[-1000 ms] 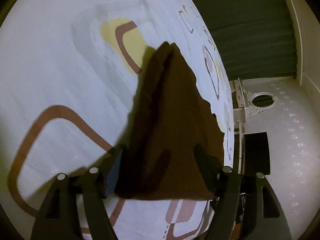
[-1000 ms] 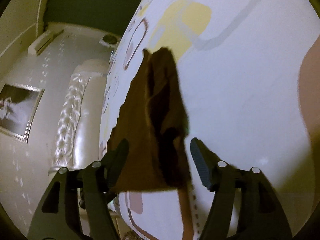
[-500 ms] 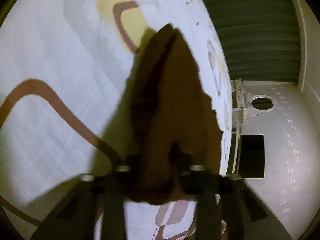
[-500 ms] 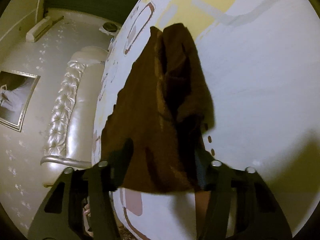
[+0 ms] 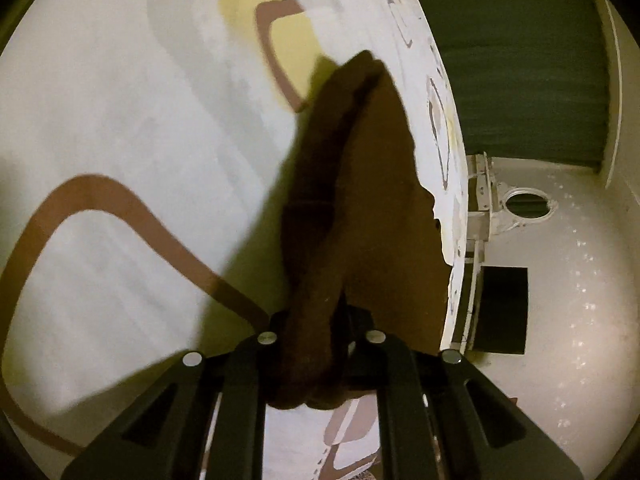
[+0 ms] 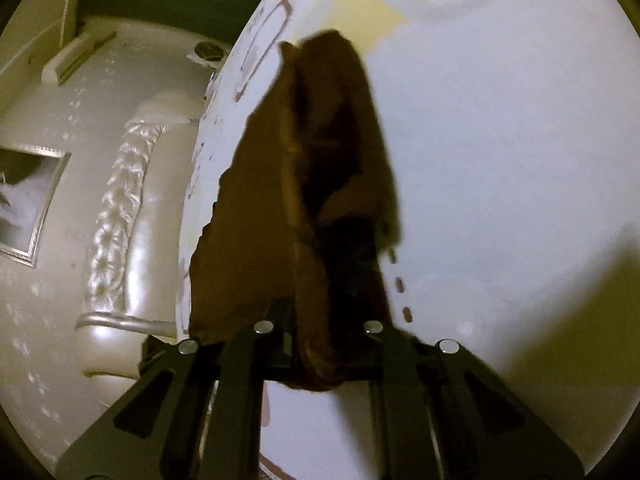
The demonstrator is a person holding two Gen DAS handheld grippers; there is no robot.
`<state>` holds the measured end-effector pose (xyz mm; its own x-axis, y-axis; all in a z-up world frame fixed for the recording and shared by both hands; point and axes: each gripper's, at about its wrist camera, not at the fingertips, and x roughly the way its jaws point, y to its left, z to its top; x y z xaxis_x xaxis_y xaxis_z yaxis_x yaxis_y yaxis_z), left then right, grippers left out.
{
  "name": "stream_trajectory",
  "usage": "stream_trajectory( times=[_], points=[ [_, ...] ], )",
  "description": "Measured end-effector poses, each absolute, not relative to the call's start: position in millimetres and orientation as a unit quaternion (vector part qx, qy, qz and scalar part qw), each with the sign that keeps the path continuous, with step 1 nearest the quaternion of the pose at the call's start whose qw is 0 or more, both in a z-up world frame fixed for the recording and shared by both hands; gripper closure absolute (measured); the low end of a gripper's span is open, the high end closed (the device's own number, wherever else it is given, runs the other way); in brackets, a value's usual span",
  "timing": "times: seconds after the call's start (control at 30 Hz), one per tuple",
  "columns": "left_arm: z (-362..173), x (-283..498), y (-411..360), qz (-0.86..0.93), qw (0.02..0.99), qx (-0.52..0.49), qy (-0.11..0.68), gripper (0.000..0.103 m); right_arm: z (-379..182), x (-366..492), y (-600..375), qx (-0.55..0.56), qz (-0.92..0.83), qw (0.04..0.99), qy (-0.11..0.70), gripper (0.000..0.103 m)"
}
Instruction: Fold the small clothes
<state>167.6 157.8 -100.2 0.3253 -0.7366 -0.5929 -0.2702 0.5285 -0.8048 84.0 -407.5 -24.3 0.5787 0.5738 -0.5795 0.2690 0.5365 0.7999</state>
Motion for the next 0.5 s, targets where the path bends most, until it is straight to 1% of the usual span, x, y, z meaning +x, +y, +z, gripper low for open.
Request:
stream_trajectory(
  times=[0.07, 0.1, 0.13, 0.17, 0.2, 0.23, 0.27, 0.3, 0.33, 0.5],
  points=[
    [-98.8, 166.0, 157.5, -0.183, 0.684, -0.445, 0.547, 0.09, -21.6, 83.3, -408.3, 0.467, 0.111, 0.756, 0.444, 0.089],
    [-97.8, 164.2, 159.0, -0.189, 0.688, -0.441, 0.545, 0.089, -19.3, 83.1, -408.6, 0.464, 0.113, 0.757, 0.445, 0.085],
    [-95.5, 163.2, 160.0, -0.196, 0.69, -0.438, 0.542, 0.087, -16.5, 82.7, -409.3, 0.461, 0.114, 0.758, 0.447, 0.077],
    [-92.4, 161.6, 162.3, -0.198, 0.694, -0.436, 0.537, 0.08, -11.0, 81.6, -411.6, 0.455, 0.114, 0.762, 0.446, 0.073],
    [-89.6, 164.0, 163.3, -0.199, 0.698, -0.433, 0.534, 0.075, -4.4, 79.7, -415.3, 0.447, 0.108, 0.771, 0.441, 0.061],
    [-85.9, 162.8, 167.1, -0.202, 0.705, -0.43, 0.527, 0.063, 0.9, 78.4, -418.8, 0.441, 0.101, 0.779, 0.434, 0.052],
    [-81.9, 161.8, 169.9, -0.204, 0.711, -0.429, 0.519, 0.053, 5.9, 77.9, -423.2, 0.435, 0.094, 0.787, 0.427, 0.049],
    [-77.9, 161.8, 173.1, -0.206, 0.717, -0.427, 0.51, 0.05, 8.8, 80.3, -427.6, 0.43, 0.09, 0.792, 0.424, 0.046],
    [-75.8, 162.8, 176.4, -0.206, 0.722, -0.426, 0.505, 0.047, 9.0, 83.7, -429.5, 0.43, 0.087, 0.792, 0.424, 0.046],
    [-79.1, 182.4, 174.1, -0.193, 0.726, -0.418, 0.51, 0.046, 1.7, 118.8, -436.2, 0.434, 0.078, 0.79, 0.426, 0.046]
  ],
)
